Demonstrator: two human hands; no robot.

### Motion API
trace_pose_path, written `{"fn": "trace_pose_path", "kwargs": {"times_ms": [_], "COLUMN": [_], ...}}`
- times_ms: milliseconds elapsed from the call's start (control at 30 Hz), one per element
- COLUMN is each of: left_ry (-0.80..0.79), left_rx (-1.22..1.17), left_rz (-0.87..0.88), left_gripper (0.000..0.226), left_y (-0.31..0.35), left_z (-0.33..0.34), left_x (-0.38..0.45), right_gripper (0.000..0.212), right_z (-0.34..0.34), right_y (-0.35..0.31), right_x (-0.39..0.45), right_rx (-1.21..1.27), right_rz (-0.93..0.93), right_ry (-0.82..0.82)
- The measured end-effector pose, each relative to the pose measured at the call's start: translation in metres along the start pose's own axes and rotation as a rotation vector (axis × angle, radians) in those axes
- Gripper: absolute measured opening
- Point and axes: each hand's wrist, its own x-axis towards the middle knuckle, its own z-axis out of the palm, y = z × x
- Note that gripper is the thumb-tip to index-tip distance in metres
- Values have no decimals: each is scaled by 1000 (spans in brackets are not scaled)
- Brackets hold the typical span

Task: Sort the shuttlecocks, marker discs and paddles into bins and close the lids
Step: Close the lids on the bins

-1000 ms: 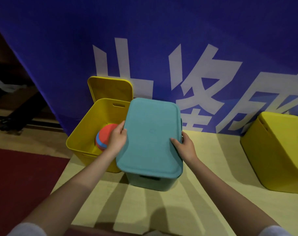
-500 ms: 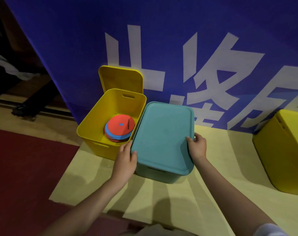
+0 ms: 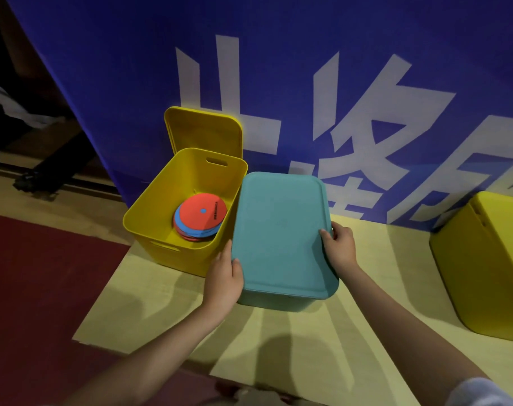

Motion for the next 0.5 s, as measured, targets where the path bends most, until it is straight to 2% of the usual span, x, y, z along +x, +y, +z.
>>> {"fn": "trace_pose_path", "kwargs": {"times_ms": [133, 200, 367, 500], "left_ry": [35, 51, -63, -56], "left_rx": [-12, 25, 290, 444], "left_rz": [2, 4, 12, 58], "left_gripper": [47, 47, 61, 63], "left_y": [0, -1, 1, 16], "left_z": [-1, 1, 1, 1], "left_x": [2, 9, 20, 26], "right_gripper": [51, 47, 38, 37], "right_z": [4, 6, 8, 11], "right_y": [-2, -13, -13, -6], "right_x": [1, -3, -6, -3], "right_rx": [15, 2, -72, -50], "right_rz": [5, -5, -32, -45], "right_ry": [-9, -37, -63, -98]}}
